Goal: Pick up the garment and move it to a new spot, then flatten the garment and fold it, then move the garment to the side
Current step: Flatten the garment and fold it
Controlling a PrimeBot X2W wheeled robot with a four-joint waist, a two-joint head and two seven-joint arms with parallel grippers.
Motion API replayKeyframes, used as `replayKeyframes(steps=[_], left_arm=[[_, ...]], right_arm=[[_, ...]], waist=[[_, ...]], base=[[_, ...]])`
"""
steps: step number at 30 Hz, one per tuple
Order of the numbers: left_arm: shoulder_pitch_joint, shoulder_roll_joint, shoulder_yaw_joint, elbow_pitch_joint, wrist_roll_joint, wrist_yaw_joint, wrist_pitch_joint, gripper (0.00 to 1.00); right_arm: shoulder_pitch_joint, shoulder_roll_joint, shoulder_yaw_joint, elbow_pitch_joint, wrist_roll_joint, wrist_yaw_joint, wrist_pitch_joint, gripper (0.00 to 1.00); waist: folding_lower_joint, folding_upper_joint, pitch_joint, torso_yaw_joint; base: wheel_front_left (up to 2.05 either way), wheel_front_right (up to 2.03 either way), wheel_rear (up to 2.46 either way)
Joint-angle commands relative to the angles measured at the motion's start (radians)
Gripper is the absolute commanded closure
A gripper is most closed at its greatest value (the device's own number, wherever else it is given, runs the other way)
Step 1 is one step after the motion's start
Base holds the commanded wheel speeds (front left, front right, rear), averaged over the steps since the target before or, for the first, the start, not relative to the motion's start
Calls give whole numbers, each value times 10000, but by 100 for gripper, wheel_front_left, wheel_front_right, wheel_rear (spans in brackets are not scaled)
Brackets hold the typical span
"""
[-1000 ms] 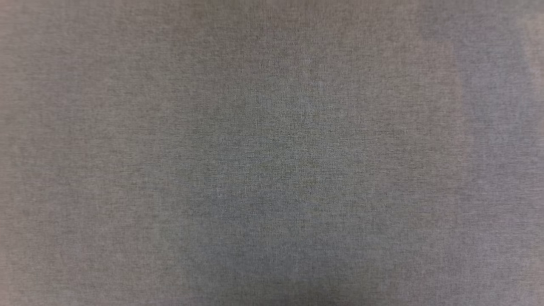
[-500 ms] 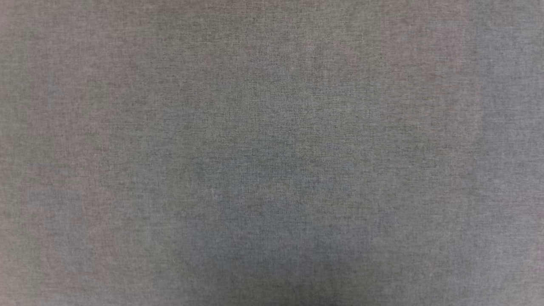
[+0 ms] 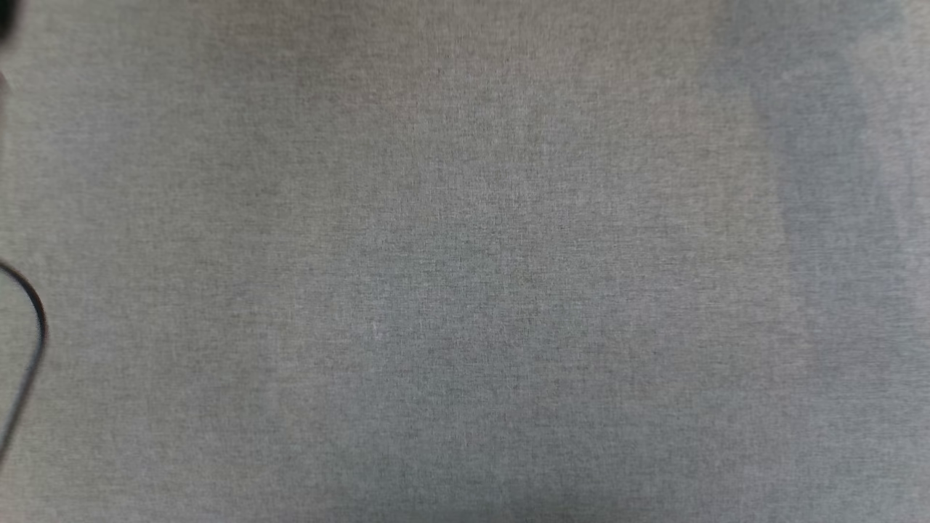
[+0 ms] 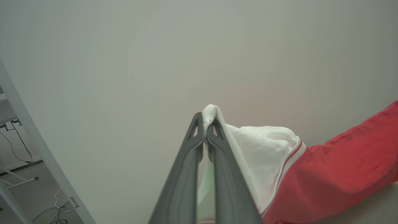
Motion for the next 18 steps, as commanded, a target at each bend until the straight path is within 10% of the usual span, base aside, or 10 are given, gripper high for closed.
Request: replayKeyframes(steps=[1, 18], left_arm=[[841, 109, 148, -323, -49, 183, -56, 100], [10497, -17, 1350, -3604, -895, 1646, -58, 100]], right_arm=[[501, -128, 186, -173, 249, -6, -122, 100], [5739, -1766, 2030, -1995, 1612, -6, -182, 100]], waist=[[0, 0, -629, -5], [0, 0, -3285, 260]], base=[[0, 0, 0], [0, 0, 0]])
